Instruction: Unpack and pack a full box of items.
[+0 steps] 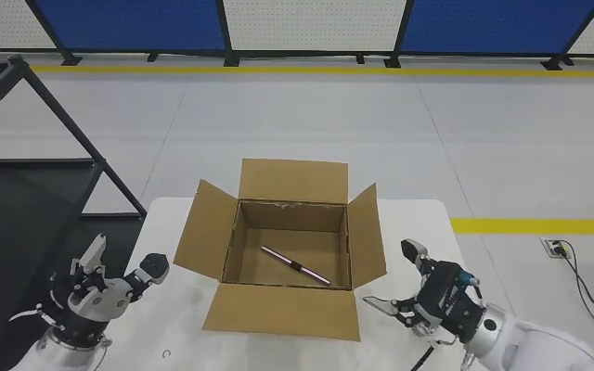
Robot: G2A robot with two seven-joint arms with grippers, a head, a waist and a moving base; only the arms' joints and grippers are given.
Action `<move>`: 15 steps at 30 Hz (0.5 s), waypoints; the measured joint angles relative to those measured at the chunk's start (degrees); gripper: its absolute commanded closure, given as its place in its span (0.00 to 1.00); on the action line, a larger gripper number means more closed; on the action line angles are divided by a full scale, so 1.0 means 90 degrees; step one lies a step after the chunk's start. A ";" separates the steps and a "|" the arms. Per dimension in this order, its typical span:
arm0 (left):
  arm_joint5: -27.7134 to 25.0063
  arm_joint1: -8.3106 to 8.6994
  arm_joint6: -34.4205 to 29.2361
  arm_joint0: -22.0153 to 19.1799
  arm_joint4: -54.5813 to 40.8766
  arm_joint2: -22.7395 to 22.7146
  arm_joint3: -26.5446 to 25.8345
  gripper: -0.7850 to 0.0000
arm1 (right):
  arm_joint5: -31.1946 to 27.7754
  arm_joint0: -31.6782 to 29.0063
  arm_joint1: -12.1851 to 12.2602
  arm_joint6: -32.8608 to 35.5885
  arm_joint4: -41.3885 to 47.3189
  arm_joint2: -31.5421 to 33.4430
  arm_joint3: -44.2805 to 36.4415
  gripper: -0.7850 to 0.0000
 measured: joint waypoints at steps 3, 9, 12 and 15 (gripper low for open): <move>-0.0419 -0.0036 0.0323 0.0032 0.0187 0.0090 0.0016 0.00 | -0.0184 -0.0415 0.0060 0.0003 0.0352 0.0524 -0.0123 0.00; -0.0644 -0.0069 0.0538 0.0034 0.0109 0.0199 0.0070 0.00 | -0.0442 -0.1044 0.0176 0.0198 0.0743 0.1444 -0.0170 0.00; -0.0640 -0.0068 0.0534 0.0034 0.0112 0.0196 0.0068 0.00 | -0.0394 -0.1101 0.0190 0.0295 0.0734 0.1513 -0.0209 0.00; -0.0640 -0.0068 0.0534 0.0034 0.0112 0.0197 0.0068 0.00 | -0.0395 -0.1094 0.0188 0.0288 0.0733 0.1504 -0.0206 0.00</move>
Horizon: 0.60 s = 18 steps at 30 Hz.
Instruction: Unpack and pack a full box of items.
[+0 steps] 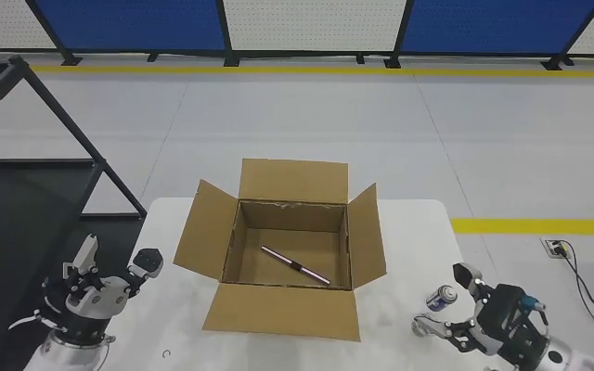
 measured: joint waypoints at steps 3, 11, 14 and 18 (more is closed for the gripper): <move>0.0000 0.0000 0.0000 0.0000 0.0000 0.0000 0.0000 0.00 | -0.0001 0.0000 0.0000 -0.0001 0.0000 0.0000 0.0000 0.00; 0.0089 0.0006 -0.0121 0.0029 0.0141 0.0034 -0.0009 0.00 | 0.0026 -0.0078 0.0018 -0.0130 -0.0131 -0.0028 0.0008 0.00; 0.0009 0.0002 -0.0178 0.0011 0.0192 0.0029 0.0046 0.00 | -0.0074 -0.0189 0.0053 -0.0232 -0.0330 0.0031 0.0199 0.00; -0.0278 -0.0014 -0.0143 -0.0028 0.0334 0.0049 0.0115 0.00 | -0.0222 -0.0345 0.0101 -0.0281 -0.0620 0.0100 0.0464 0.00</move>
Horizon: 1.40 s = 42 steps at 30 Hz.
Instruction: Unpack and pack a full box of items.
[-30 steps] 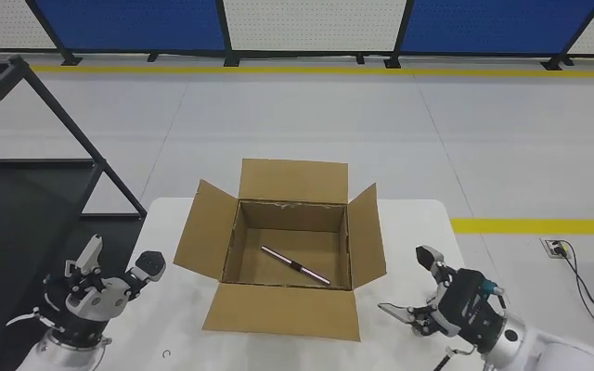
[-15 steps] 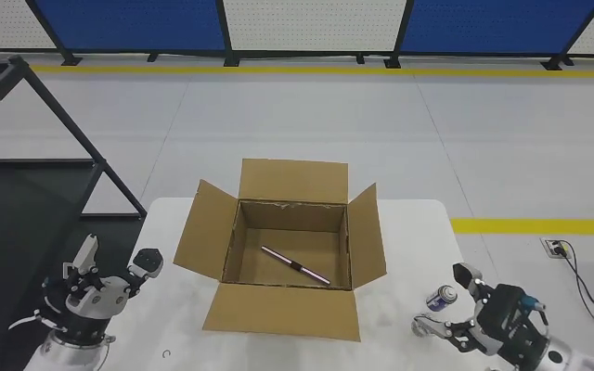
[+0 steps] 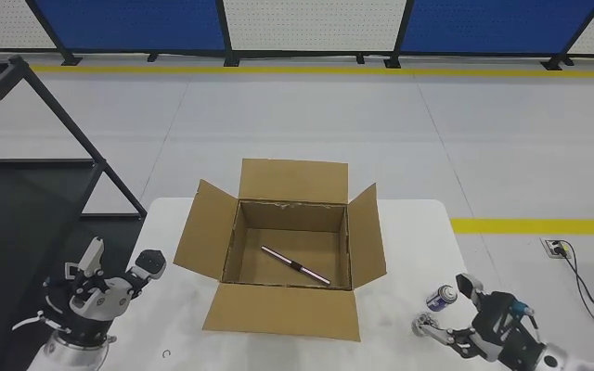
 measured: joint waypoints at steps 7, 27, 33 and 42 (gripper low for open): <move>-0.0285 -0.0019 0.0030 -0.0037 0.0214 0.0096 0.0068 0.00 | 0.0162 -0.0272 0.0062 -0.0018 -0.0598 -0.0063 0.0477 0.00; -0.0280 -0.0019 0.0030 -0.0036 0.0209 0.0095 0.0067 0.00 | 0.1256 0.0115 0.0180 0.0602 -0.1053 -0.0986 0.1935 0.00; -0.0280 -0.0019 0.0030 -0.0036 0.0209 0.0095 0.0067 0.00 | 0.1491 0.0239 0.0204 0.0481 -0.0934 -0.1103 0.2267 0.01; -0.0280 -0.0019 0.0030 -0.0036 0.0209 0.0095 0.0067 0.00 | 0.1598 0.0495 0.0251 0.0510 -0.0834 -0.1357 0.2635 0.16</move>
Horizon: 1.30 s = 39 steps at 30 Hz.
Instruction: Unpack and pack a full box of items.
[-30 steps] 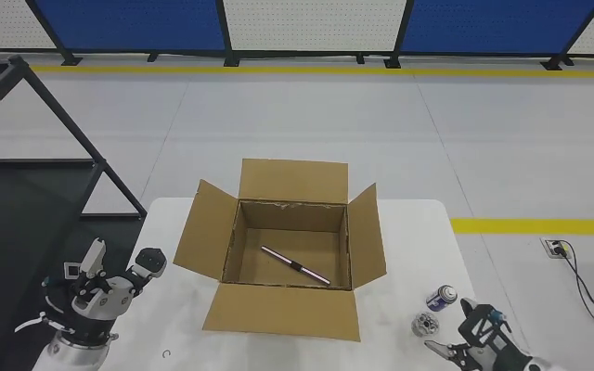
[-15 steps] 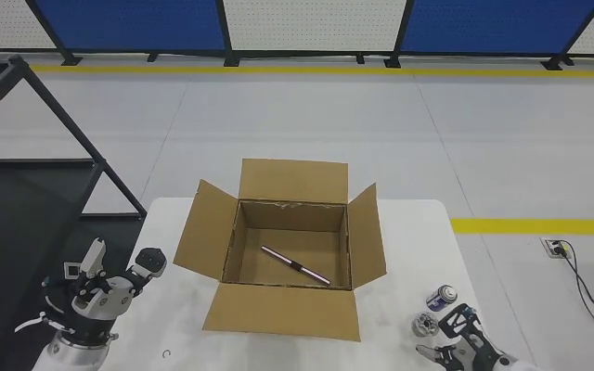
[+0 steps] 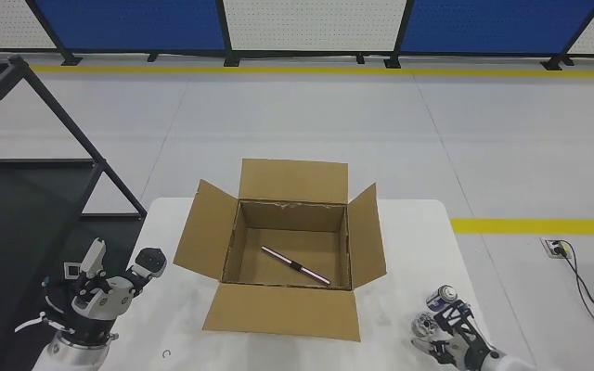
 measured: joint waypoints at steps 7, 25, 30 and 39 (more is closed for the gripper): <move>0.0000 0.0000 0.0000 0.0000 0.0000 0.0000 0.0000 0.00 | 0.0063 0.0106 0.0043 -0.0013 0.0069 -0.0085 0.0136 0.33; 0.0000 0.0000 0.0000 0.0000 0.0000 0.0000 0.0000 0.00 | -0.0608 -0.0123 0.0207 -0.0393 0.0448 0.0150 -0.0310 1.00; 0.0000 0.0000 0.0000 0.0000 0.0000 0.0000 0.0000 0.00 | -0.0984 -0.0623 0.0274 -0.0627 0.0595 0.0618 -0.1138 1.00; 0.0000 0.0000 0.0000 0.0000 0.0000 0.0000 0.0000 0.00 | -0.1298 -0.1641 0.0320 -0.1583 0.0300 0.1643 -0.2896 1.00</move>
